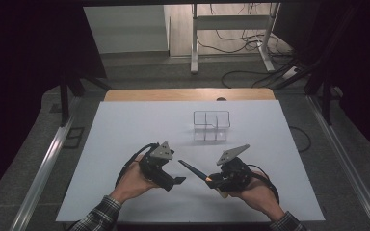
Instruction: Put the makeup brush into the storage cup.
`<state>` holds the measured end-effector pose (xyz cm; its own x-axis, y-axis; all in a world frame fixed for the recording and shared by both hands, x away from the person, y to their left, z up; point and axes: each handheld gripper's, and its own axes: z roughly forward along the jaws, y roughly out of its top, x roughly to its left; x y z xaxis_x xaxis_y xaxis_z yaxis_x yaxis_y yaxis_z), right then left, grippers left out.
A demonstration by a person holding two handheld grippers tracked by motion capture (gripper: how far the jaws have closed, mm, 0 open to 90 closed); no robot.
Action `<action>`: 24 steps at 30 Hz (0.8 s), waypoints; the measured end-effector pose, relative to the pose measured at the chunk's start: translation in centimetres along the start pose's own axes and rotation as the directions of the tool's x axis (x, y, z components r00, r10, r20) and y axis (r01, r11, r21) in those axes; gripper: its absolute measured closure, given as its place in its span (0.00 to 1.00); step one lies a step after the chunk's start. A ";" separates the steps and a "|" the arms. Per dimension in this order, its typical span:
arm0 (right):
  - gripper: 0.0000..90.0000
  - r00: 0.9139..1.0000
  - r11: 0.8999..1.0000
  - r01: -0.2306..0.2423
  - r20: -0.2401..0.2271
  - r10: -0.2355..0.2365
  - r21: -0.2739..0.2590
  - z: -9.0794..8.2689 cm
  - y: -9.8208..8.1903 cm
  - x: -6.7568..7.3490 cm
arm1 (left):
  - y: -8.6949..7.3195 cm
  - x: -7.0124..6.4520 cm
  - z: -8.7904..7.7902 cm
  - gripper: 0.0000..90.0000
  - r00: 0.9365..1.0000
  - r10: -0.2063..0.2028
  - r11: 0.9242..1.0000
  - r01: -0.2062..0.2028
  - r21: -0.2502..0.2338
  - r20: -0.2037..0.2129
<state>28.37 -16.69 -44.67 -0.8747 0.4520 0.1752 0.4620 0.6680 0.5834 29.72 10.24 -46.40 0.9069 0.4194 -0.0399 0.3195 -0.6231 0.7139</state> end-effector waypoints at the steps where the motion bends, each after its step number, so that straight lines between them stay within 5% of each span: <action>1: 0.80 1.000 1.000 0.002 -0.004 -0.002 0.002 0.1 0.1 0.1 | 0.0 0.0 0.0 0.02 1.000 0.000 1.000 0.000 0.000 0.000; 17: 0.80 0.999 0.998 0.026 -0.043 -0.023 0.065 1.1 0.7 0.8 | 0.1 -1.1 0.9 0.22 0.989 0.147 0.986 -0.147 0.080 -0.005; 24: 0.80 0.998 0.995 0.039 -0.056 -0.034 0.091 1.4 0.9 0.9 | 0.1 -1.9 1.4 0.34 0.974 0.227 0.967 -0.223 0.124 -0.019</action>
<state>28.18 -14.82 -45.08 -0.8966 0.3954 0.1993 0.4391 0.7362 0.5150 28.39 8.45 -47.20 0.9504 0.2795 0.1365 0.1407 -0.7776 0.6128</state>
